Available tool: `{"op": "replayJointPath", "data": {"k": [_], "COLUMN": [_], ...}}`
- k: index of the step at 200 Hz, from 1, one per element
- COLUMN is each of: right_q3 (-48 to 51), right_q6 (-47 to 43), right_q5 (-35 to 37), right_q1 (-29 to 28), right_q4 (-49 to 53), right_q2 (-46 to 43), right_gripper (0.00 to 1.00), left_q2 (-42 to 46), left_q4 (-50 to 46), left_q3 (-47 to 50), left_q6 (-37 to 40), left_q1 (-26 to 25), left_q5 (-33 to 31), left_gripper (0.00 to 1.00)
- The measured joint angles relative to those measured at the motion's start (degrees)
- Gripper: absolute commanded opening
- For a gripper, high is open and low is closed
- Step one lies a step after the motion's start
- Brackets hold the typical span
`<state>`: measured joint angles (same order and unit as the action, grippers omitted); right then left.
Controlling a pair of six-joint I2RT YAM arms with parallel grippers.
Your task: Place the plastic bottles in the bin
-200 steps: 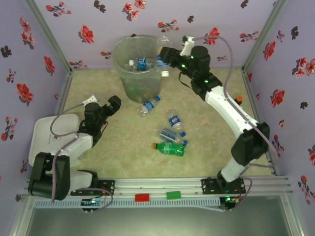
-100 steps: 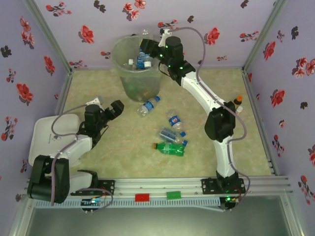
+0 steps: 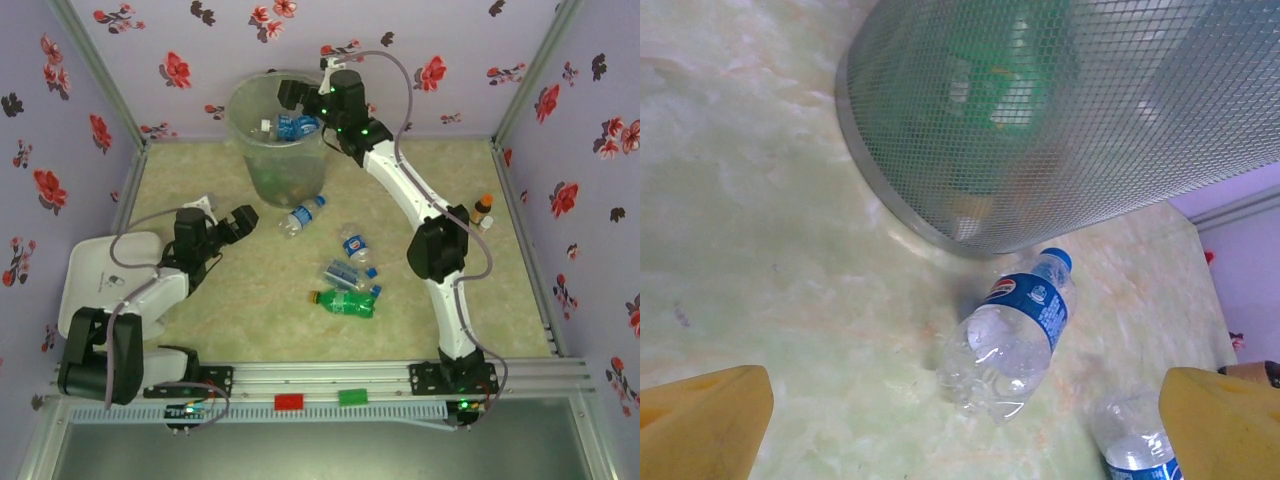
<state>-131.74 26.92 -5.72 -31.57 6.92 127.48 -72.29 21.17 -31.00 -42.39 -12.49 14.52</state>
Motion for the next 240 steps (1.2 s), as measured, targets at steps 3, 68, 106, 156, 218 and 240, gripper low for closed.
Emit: {"op": "replayJointPath", "data": {"k": [3,68,106,156,218,240], "right_q3": [0.68,26.49,44.57,61.02,67.60,68.19], "right_q6": [-0.26,-6.14,-7.45,-7.39,-5.68,-5.38], "right_q5": [0.02,3.80,8.09,14.69,16.94,16.92], "right_q1": [0.00,0.00,0.00,0.09,2.05,2.69], "right_q4": [0.20,2.93,2.78,7.69,8.22,7.32], "right_q2": [-0.59,-24.72,-38.05,-44.65,-45.86,-46.16], "right_gripper": [1.00,0.99,1.00,1.00,1.00,1.00], "left_q2": [-0.33,-7.32,-13.40,-20.50,-29.29,-31.54], "left_q4": [0.00,1.36,2.36,-1.18,-8.55,-11.30], "left_q3": [-0.28,-4.17,-7.72,-15.98,-25.24,-27.74], "left_q6": [0.24,5.35,8.07,13.70,18.53,19.93], "left_q1": [-0.04,-4.04,-6.69,-9.66,-12.04,-13.92], "left_q5": [0.22,2.73,3.10,2.38,0.72,-0.17], "left_gripper": [1.00,1.00,1.00,1.00,1.00,1.00]}}
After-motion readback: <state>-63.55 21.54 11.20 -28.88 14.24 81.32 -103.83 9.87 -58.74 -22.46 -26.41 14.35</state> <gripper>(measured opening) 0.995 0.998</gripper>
